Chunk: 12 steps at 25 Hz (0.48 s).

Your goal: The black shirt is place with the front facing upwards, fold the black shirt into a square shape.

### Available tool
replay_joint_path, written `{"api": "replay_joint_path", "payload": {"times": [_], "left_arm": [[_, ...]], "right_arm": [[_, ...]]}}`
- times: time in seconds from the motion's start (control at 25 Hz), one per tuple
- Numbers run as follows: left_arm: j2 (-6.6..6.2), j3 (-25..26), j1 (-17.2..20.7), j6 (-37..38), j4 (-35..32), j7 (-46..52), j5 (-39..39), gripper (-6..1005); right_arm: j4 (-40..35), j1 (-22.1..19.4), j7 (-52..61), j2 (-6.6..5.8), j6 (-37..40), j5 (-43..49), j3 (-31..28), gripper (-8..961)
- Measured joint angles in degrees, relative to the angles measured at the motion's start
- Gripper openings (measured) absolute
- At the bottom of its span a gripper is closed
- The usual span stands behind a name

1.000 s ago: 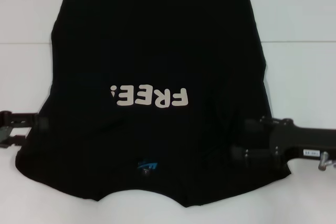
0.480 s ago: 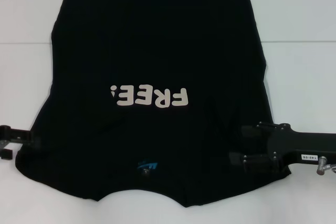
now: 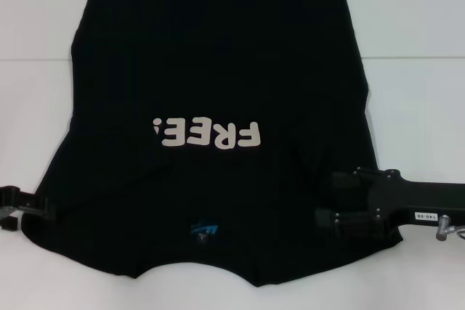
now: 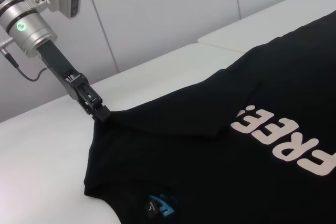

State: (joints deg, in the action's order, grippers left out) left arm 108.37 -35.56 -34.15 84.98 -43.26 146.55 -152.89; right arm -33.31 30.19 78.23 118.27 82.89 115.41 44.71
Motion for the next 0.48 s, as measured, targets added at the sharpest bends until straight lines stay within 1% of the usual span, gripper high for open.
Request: {"api": "replay_joint_path", "payload": {"times": [0.24,0.36,0.48], "left_arm": [[1.15,-0.56,-0.20,-0.36,-2.19,-0.54,-0.68,838],[1.38,-0.65,-0.45,-0.93,-2.33,-0.54,-2.20,831],[1.49,-1.04,-0.53,-1.28,-2.24,-0.52,-3.03,700]], "right_arm": [[0.00,0.19,-0.01,-0.04,0.07,-0.04,-0.11,943],[0.00,0.32,0.08,-0.13,0.23,-0.05,-0.11,943],[0.00,0.35,0.16,-0.14,0.34,-0.07,-0.10,943]]}}
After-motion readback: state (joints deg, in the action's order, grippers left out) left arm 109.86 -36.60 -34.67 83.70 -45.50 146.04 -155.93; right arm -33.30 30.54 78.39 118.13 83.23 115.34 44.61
